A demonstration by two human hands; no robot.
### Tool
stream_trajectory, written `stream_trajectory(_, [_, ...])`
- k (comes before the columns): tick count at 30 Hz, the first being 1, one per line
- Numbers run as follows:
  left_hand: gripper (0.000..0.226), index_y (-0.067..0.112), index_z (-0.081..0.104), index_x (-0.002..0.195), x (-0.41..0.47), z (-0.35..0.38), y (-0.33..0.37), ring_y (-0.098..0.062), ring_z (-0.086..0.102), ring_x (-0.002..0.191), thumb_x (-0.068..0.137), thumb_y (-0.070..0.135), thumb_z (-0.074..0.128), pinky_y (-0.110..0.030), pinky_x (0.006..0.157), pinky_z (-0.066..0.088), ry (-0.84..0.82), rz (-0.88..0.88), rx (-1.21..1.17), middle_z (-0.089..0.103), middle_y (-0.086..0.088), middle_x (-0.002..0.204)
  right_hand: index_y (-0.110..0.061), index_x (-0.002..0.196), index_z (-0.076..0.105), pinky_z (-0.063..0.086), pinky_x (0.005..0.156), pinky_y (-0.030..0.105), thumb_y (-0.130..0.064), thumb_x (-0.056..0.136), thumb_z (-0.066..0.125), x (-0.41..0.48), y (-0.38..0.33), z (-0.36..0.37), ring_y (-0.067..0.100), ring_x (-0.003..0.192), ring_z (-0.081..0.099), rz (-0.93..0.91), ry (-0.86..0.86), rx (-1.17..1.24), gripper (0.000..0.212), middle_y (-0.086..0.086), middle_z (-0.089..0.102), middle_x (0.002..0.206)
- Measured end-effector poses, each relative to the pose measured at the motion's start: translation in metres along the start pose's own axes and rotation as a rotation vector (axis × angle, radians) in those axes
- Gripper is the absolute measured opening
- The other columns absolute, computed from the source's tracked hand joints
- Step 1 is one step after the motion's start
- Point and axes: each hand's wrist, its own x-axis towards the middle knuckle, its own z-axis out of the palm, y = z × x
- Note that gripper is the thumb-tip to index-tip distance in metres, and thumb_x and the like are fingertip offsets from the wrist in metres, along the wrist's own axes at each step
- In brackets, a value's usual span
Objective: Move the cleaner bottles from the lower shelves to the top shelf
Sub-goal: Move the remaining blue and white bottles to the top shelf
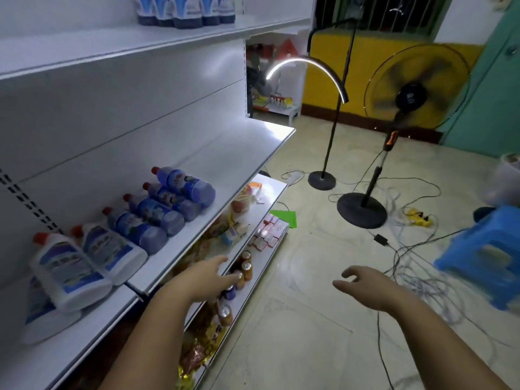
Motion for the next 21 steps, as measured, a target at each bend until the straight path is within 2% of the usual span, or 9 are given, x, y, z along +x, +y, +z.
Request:
stream_trajectory(4, [0.062, 0.025, 0.036, 0.142, 0.051, -0.022, 0.028, -0.021, 0.047, 0.125, 0.087, 0.043, 0.057, -0.039, 0.104, 0.040, 0.068, 0.054, -0.001, 0.048, -0.004, 0.141, -0.018, 0.126, 0.054, 0.044, 0.079, 0.029, -0.046, 0.086, 0.057, 0.050, -0.005, -0.034, 0.018, 0.092, 0.056, 0.015, 0.168, 0.064, 0.048, 0.007, 0.061, 0.123])
stream_trajectory(7, [0.058, 0.025, 0.041, 0.138, 0.072, -0.030, 0.041, -0.018, 0.052, 0.118, 0.085, 0.043, 0.058, -0.036, 0.099, 0.042, 0.090, 0.054, -0.030, 0.053, 0.000, 0.135, -0.017, 0.125, 0.055, 0.044, 0.079, 0.027, -0.047, 0.086, 0.057, 0.086, -0.012, -0.038, 0.017, 0.095, 0.059, -0.035, 0.018, 0.049, 0.049, 0.006, 0.062, 0.120])
stream_trajectory(10, [0.055, 0.024, 0.041, 0.137, 0.082, -0.037, 0.042, -0.016, 0.054, 0.106, 0.088, 0.040, 0.057, -0.031, 0.088, 0.046, 0.107, -0.045, -0.050, 0.055, 0.001, 0.126, -0.016, 0.125, 0.055, 0.047, 0.084, 0.029, -0.047, 0.085, 0.058, 0.128, -0.023, -0.044, 0.019, 0.101, 0.061, -0.091, -0.093, -0.008, 0.050, 0.007, 0.061, 0.121])
stream_trajectory(13, [0.052, 0.022, 0.045, 0.134, 0.089, -0.042, 0.044, -0.018, 0.058, 0.107, 0.087, 0.040, 0.058, -0.034, 0.093, 0.049, 0.202, -0.141, -0.070, 0.059, 0.001, 0.124, -0.017, 0.124, 0.056, 0.048, 0.088, 0.031, -0.047, 0.085, 0.059, 0.174, -0.041, -0.059, 0.021, 0.101, 0.062, -0.190, -0.115, -0.024, 0.049, 0.006, 0.063, 0.117])
stream_trajectory(16, [0.049, 0.024, 0.046, 0.132, 0.085, -0.044, 0.061, -0.022, 0.060, 0.106, 0.088, 0.041, 0.056, -0.034, 0.090, 0.051, 0.258, -0.233, -0.120, 0.059, 0.000, 0.123, -0.015, 0.119, 0.059, 0.046, 0.076, 0.027, -0.043, 0.086, 0.059, 0.213, -0.072, -0.076, 0.018, 0.090, 0.062, -0.321, -0.170, -0.042, 0.043, 0.003, 0.064, 0.100])
stream_trajectory(18, [0.051, 0.024, 0.044, 0.134, 0.080, -0.046, 0.066, -0.021, 0.058, 0.111, 0.088, 0.045, 0.055, -0.034, 0.097, 0.046, 0.316, -0.289, -0.124, 0.056, -0.001, 0.131, -0.014, 0.116, 0.061, 0.046, 0.070, 0.026, -0.041, 0.086, 0.060, 0.233, -0.101, -0.081, 0.020, 0.085, 0.065, -0.408, -0.198, -0.038, 0.040, 0.004, 0.067, 0.100])
stream_trajectory(21, [0.060, 0.029, 0.036, 0.141, 0.067, -0.044, 0.059, -0.017, 0.051, 0.121, 0.087, 0.049, 0.052, -0.031, 0.102, 0.041, 0.459, -0.409, -0.167, 0.047, 0.002, 0.142, -0.021, 0.104, 0.061, 0.052, 0.078, 0.033, -0.039, 0.087, 0.060, 0.241, -0.154, -0.071, 0.023, 0.084, 0.068, -0.566, -0.290, -0.042, 0.025, 0.007, 0.069, 0.100])
